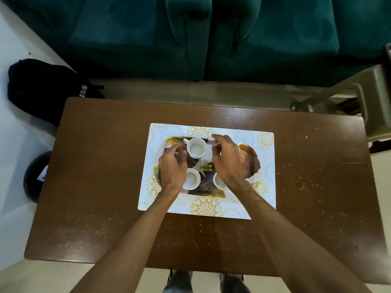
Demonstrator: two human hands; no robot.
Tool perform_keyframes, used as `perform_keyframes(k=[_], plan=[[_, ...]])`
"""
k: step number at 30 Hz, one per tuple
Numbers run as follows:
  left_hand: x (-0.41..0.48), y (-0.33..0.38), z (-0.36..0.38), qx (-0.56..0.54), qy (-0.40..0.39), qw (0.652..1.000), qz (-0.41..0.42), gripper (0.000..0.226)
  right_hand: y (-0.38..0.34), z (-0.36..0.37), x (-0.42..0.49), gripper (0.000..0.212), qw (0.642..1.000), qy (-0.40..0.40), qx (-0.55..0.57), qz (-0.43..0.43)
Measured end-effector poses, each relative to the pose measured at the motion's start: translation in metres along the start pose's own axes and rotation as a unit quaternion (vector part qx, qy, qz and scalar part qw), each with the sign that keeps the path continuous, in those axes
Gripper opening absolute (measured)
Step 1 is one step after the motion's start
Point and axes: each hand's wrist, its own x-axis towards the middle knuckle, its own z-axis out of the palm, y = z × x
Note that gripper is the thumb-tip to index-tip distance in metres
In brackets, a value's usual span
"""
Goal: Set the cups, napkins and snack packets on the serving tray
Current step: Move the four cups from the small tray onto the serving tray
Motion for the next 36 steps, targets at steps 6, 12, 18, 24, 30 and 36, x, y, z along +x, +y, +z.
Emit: perform_keyframes(k=[6, 12, 18, 24, 30, 36], plan=[[-0.050, -0.028, -0.012, 0.004, 0.024, 1.000, -0.012, 0.027, 0.002, 0.014, -0.048, 0.025, 0.993, -0.098, -0.040, -0.049], [-0.062, -0.032, 0.001, -0.004, 0.016, 0.999, -0.050, 0.028, 0.004, 0.026, -0.059, 0.022, 0.976, -0.111, -0.160, -0.094], [-0.053, -0.032, 0.013, -0.014, 0.024, 0.998, -0.048, 0.027, 0.007, 0.023, -0.046, 0.017, 0.976, -0.078, -0.189, -0.077], [-0.052, -0.031, 0.017, -0.010, 0.019, 0.999, -0.041, 0.027, 0.011, 0.023, -0.042, 0.018, 0.975, -0.074, -0.196, -0.070], [-0.052, -0.036, 0.019, -0.014, 0.014, 0.999, -0.048, 0.027, 0.009, 0.022, -0.042, 0.015, 0.975, -0.073, -0.199, -0.069], [-0.054, -0.036, 0.019, -0.021, 0.008, 0.998, -0.054, 0.029, 0.009, 0.021, -0.043, 0.016, 0.976, -0.076, -0.194, -0.069]])
